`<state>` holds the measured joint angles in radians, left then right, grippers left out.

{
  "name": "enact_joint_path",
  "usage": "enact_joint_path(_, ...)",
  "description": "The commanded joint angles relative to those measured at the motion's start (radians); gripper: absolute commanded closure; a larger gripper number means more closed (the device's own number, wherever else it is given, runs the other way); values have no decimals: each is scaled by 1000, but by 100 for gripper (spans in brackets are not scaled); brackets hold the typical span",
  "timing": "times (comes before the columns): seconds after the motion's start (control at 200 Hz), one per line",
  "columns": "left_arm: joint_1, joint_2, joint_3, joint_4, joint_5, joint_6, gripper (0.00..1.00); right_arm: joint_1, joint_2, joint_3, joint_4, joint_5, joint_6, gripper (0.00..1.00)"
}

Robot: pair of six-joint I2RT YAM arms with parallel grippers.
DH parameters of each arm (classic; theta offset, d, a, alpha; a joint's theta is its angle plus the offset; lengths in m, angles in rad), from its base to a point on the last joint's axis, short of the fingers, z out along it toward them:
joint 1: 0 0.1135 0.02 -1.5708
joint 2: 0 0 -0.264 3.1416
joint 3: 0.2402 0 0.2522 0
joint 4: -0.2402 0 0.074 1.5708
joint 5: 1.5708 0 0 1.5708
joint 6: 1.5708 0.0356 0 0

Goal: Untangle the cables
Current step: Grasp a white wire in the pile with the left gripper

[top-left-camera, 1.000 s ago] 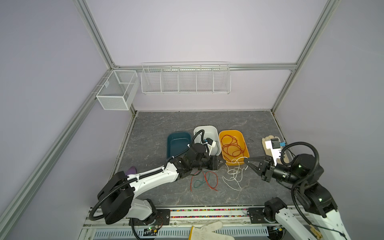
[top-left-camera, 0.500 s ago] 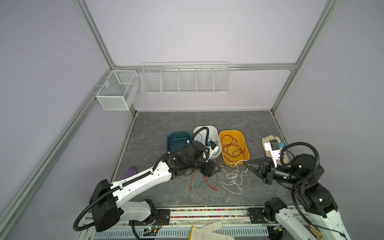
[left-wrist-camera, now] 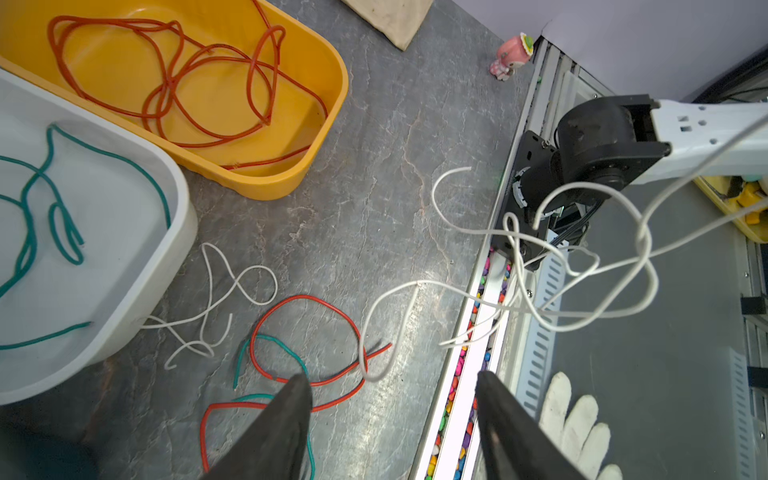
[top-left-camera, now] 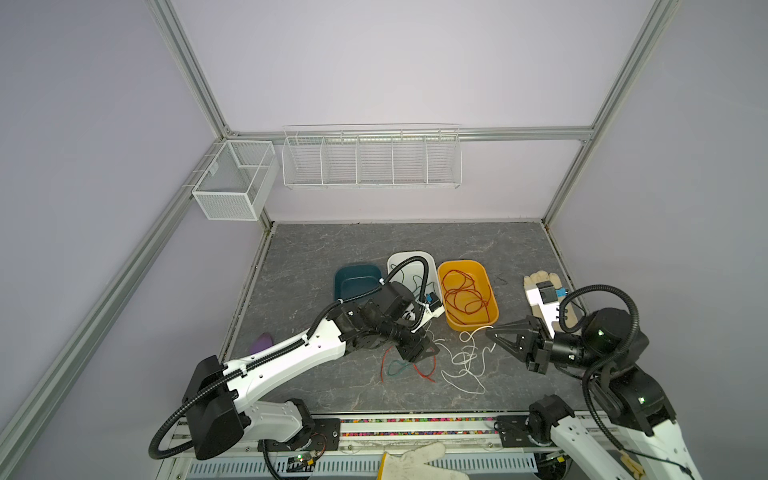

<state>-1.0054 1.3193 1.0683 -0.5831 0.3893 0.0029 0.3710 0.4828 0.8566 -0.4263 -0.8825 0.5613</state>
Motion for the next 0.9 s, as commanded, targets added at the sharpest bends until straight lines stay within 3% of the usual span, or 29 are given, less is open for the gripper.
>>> enact_joint_path(0.0,-5,12,50,-59,33,92,37,9,-10,16,38,-36,-4,94)
enact_joint_path(0.4,-15,98,81,-81,47,98,47,28,-17,16,66,-51,15,94)
enact_joint_path(0.895,-15,101,102,-120,37,100,83,42,-15,9,71,-23,9,94)
